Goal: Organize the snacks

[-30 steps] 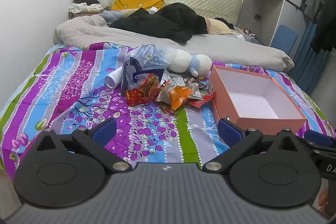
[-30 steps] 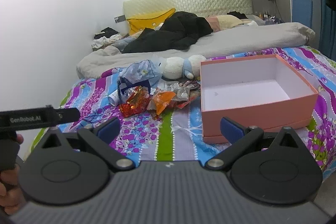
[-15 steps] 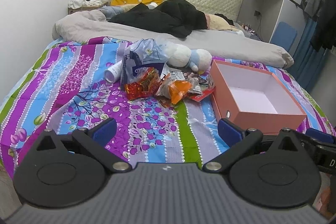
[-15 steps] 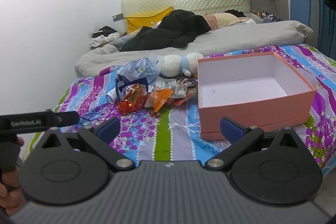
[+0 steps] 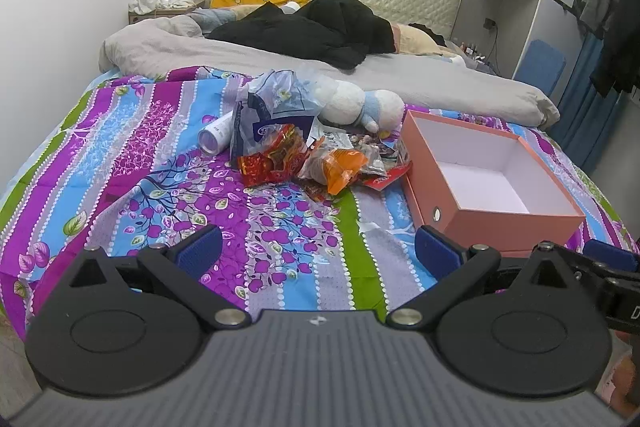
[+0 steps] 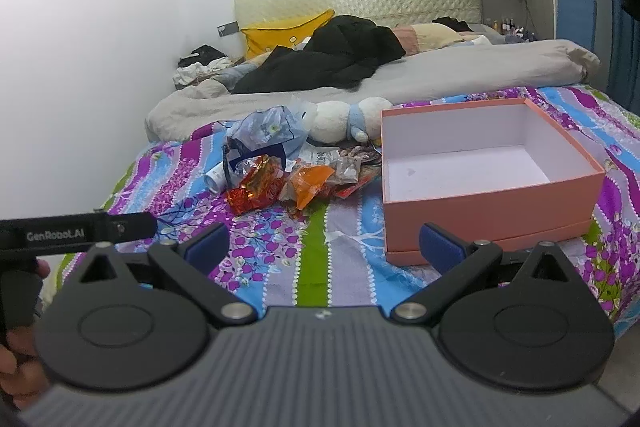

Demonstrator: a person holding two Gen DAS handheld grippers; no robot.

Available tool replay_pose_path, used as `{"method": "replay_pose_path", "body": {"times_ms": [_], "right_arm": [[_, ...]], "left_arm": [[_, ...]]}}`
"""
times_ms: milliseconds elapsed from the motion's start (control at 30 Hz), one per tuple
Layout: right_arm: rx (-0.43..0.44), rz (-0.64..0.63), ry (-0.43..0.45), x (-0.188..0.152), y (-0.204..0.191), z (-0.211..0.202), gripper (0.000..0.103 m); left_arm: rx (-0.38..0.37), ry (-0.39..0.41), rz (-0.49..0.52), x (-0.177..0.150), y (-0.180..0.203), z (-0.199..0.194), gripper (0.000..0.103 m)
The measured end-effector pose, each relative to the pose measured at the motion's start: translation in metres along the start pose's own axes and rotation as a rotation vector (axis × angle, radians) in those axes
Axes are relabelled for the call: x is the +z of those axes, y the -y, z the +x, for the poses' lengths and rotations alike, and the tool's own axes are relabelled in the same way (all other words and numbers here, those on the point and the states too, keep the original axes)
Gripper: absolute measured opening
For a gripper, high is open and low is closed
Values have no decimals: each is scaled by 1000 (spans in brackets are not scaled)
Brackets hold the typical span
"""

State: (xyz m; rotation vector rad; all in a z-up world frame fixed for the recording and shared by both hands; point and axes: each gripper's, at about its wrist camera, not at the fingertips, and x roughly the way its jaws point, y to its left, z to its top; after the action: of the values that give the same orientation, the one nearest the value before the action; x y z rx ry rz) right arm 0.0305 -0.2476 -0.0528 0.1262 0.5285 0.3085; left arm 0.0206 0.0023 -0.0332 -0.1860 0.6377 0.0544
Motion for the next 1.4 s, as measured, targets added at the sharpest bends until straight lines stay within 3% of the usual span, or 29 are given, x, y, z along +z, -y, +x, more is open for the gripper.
{"method": "replay_pose_path", "body": {"times_ms": [400,467,1067,1400], "right_arm": [[-8,-13,7,-5,-4,5,102],[-9,-8,1,-6,-5,7,97],[17,15,5,-17,-7,19,97],[-13,7,10,-21,-8,30,97]], "left_arm": [[3,1,-1,3,-12,6,103],[-2,-9,-4,0,-13,8,103],[12,-27,-4,-9,-23,24,103],[7,-44,-6,-10,-26,36,103]]}}
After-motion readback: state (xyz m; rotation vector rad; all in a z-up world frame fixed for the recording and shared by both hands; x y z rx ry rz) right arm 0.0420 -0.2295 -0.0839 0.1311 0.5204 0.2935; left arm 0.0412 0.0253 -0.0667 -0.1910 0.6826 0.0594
